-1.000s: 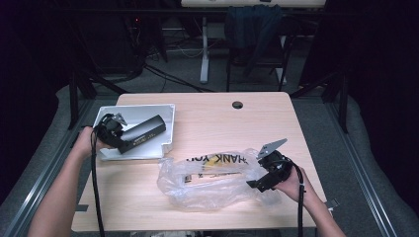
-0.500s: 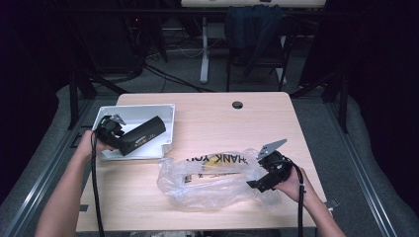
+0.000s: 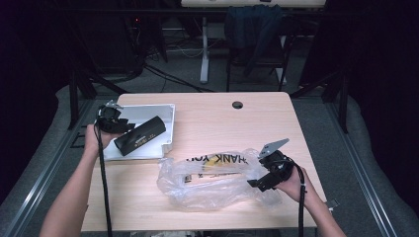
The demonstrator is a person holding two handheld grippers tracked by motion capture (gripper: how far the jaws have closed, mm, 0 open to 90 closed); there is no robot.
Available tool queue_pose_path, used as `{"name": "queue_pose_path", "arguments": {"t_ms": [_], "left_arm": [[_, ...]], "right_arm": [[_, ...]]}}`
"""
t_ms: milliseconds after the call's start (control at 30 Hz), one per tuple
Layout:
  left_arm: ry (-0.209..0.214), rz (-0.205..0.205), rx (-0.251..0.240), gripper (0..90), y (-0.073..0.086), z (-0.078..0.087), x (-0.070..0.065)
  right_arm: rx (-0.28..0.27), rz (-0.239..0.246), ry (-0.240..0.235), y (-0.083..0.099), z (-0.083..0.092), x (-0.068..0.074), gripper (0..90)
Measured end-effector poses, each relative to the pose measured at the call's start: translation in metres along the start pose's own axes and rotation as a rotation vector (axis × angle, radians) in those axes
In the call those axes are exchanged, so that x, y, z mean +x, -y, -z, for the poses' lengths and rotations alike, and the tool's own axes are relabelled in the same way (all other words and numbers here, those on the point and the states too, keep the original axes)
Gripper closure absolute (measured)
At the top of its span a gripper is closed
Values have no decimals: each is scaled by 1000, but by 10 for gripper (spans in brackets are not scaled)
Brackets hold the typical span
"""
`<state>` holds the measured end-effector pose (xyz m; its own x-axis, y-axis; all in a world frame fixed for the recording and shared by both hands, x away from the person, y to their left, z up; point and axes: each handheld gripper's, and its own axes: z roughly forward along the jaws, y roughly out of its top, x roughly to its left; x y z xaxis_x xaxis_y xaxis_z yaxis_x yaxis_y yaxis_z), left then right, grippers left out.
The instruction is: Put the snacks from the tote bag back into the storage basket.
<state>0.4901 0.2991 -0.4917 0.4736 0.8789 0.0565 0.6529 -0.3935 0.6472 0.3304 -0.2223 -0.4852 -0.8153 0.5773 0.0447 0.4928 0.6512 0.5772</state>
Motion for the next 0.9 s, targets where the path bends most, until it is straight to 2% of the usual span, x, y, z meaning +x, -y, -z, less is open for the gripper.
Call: {"name": "queue_pose_path", "arguments": {"t_ms": [100,200,333,433,500,600,900], "left_arm": [[-48,32,30,699,-5,-11,-6],[-88,76,28,771,-7,-20,-9],[-98,122,27,818,-11,-31,-9],[-114,127,42,827,-11,-39,-10],[-101,144,44,826,-10,-44,-11],[-74,148,56,827,-9,-48,-12],[-5,77,105,824,-13,-49,-22]], "right_arm": [[-3,-1,1,0,0,0,120],[7,8,-4,0,1,0,123],[1,3,-4,0,-1,0,126],[12,11,-1,0,-1,0,128],[11,12,-3,0,-1,0,129],[11,7,-2,0,-1,0,129],[3,0,-1,1,-2,0,130]]}}
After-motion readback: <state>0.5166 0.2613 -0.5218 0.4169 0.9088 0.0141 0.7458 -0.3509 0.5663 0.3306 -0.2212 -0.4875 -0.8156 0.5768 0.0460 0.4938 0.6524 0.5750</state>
